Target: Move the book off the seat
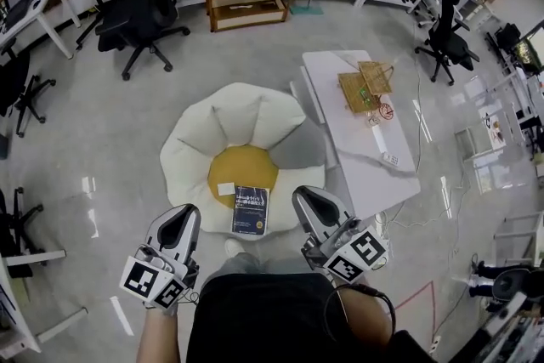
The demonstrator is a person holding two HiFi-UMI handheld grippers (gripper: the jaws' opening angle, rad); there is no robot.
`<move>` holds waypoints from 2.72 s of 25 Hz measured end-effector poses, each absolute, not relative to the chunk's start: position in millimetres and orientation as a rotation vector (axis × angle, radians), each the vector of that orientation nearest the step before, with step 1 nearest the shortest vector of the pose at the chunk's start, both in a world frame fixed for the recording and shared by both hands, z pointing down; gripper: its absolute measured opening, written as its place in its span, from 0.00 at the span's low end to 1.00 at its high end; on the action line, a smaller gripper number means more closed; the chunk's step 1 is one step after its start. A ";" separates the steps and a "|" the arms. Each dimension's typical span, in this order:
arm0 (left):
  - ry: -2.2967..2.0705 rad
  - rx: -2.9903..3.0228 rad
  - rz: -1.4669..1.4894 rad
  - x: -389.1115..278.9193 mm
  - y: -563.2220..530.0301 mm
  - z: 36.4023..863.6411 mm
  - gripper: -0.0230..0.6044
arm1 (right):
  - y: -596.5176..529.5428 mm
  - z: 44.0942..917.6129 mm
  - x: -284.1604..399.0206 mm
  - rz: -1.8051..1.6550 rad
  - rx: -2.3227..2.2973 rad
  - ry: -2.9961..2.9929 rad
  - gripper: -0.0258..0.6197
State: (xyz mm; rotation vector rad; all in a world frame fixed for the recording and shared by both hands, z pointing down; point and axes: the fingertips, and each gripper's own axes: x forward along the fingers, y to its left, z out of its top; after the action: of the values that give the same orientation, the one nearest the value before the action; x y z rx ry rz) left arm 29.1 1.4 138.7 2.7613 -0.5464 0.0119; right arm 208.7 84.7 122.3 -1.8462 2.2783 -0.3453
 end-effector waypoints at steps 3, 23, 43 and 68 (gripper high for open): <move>-0.536 2.730 0.056 29.1 -7.6 158.6 0.05 | 81.2 139.9 212.1 -0.426 -1.883 2.250 0.07; -0.556 2.446 0.447 109.7 -24.7 338.8 0.25 | 61.1 355.8 275.6 -1.124 -1.827 2.151 0.23; -0.509 2.145 0.772 82.0 16.8 642.8 0.46 | 119.1 657.3 238.9 -1.675 -1.765 1.928 0.43; -0.234 2.021 1.110 96.4 21.9 953.0 0.56 | 171.6 951.4 189.7 -2.123 -1.731 1.558 0.51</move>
State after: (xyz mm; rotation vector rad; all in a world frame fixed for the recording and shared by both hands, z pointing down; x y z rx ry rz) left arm 96.4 21.9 953.0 2.0209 -0.2343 1.1099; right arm 189.7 171.6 951.4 -1.7313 1.5576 -2.1234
